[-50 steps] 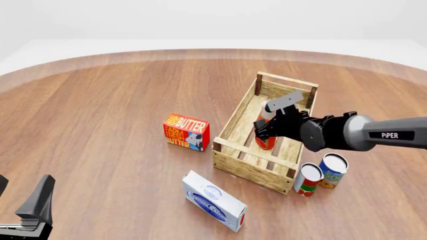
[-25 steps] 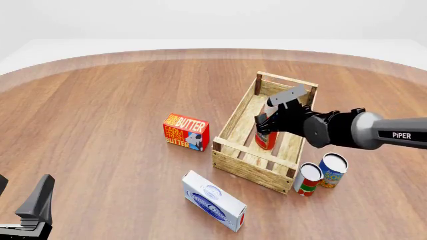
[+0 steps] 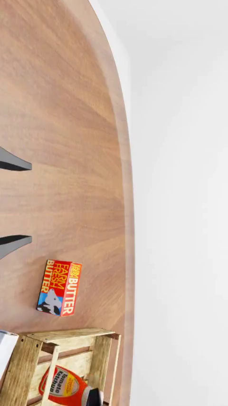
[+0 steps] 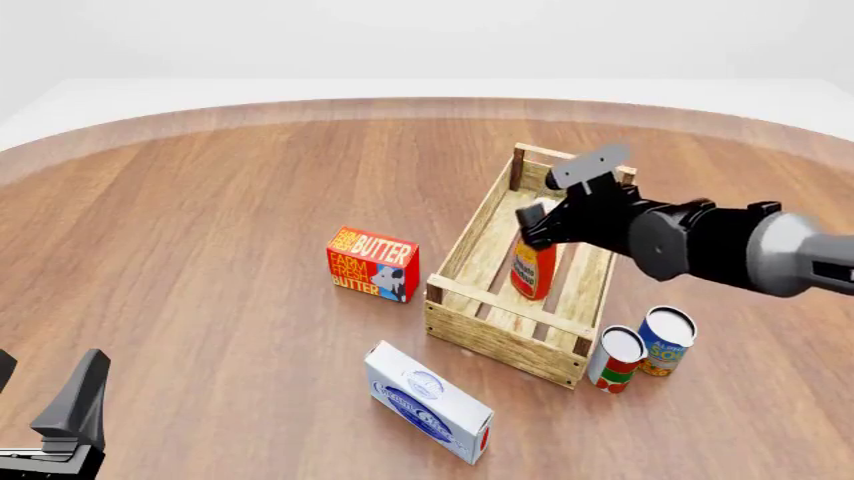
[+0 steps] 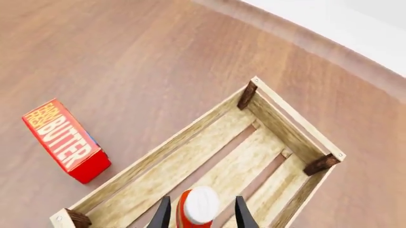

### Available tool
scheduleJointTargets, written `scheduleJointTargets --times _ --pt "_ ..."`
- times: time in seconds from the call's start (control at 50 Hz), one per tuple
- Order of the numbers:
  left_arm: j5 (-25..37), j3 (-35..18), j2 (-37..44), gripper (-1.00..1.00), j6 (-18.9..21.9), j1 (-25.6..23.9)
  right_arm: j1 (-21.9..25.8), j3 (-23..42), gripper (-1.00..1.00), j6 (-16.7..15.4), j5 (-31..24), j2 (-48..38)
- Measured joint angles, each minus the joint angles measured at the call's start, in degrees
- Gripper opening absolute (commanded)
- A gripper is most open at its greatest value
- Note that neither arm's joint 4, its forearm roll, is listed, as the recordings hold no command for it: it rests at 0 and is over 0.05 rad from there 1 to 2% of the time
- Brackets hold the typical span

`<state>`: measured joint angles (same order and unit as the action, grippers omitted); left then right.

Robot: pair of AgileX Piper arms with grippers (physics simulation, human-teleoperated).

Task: Pick up the ketchup, and put it in the wooden tray.

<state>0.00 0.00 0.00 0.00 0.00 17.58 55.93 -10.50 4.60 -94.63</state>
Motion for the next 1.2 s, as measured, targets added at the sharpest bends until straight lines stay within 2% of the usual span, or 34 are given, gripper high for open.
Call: scheduleJointTargets --times 0.3,0.7,1.06,1.2 --pt "0.0 0.0 0.0 1.00 0.0 0.0 0.5 -2.5 1.00 -0.7 -2.7 7.2" --pt "0.0 0.0 0.0 1.00 0.0 0.0 1.7 -9.7 1.00 -1.1 -5.0 18.3" --pt "0.0 0.0 0.0 1.00 0.0 0.0 2.2 -19.3 1.00 -0.1 -8.2 32.4" --pt "0.0 0.0 0.0 1.00 0.0 0.0 1.8 -23.6 1.00 0.6 -10.9 39.6"
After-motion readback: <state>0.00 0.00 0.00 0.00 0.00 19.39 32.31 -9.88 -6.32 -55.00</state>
